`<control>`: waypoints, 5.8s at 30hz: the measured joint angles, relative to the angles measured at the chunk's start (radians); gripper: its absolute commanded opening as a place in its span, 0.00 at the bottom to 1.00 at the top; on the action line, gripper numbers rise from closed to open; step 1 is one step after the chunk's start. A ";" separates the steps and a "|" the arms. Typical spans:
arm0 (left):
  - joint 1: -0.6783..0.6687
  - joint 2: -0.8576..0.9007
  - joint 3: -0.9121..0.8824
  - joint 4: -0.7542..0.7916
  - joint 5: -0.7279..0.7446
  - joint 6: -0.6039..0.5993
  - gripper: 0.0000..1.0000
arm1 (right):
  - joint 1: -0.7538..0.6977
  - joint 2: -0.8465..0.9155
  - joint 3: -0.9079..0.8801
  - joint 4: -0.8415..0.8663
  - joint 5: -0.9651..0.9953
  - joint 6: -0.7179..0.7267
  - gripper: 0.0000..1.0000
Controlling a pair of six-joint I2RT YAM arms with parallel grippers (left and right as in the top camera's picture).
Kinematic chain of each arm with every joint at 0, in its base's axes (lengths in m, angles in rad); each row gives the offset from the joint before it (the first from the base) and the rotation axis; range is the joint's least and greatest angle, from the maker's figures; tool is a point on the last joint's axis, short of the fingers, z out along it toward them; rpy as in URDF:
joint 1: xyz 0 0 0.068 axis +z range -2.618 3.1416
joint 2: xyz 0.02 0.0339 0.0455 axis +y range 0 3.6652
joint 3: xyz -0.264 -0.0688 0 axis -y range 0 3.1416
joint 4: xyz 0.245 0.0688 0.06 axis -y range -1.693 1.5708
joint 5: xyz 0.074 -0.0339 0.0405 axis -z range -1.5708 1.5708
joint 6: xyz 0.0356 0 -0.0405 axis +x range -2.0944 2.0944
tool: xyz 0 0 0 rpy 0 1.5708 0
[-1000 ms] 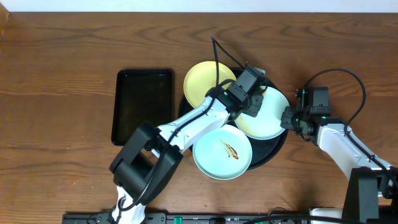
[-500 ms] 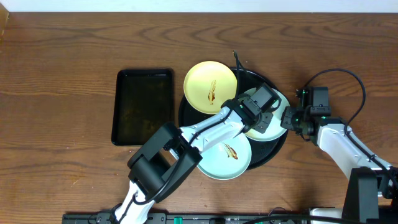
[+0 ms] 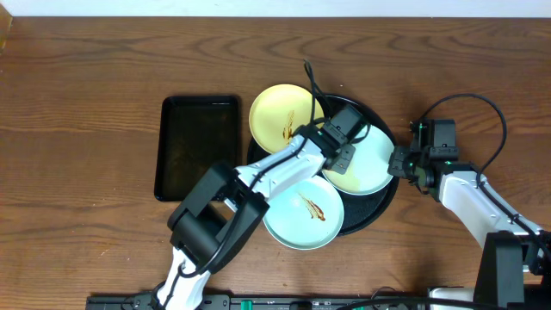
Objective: Clean dirty plates on tray and stack at the side
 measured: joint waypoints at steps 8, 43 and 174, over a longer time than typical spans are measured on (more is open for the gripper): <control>0.010 -0.130 -0.002 -0.058 -0.025 0.020 0.08 | 0.000 0.000 0.000 0.051 -0.052 -0.005 0.41; 0.377 -0.410 -0.002 -0.362 -0.026 0.008 0.08 | 0.055 0.063 -0.008 0.003 -0.133 -0.001 0.15; 0.377 -0.410 -0.002 -0.406 -0.023 0.008 0.08 | -0.450 -0.058 0.000 0.138 0.340 0.122 0.12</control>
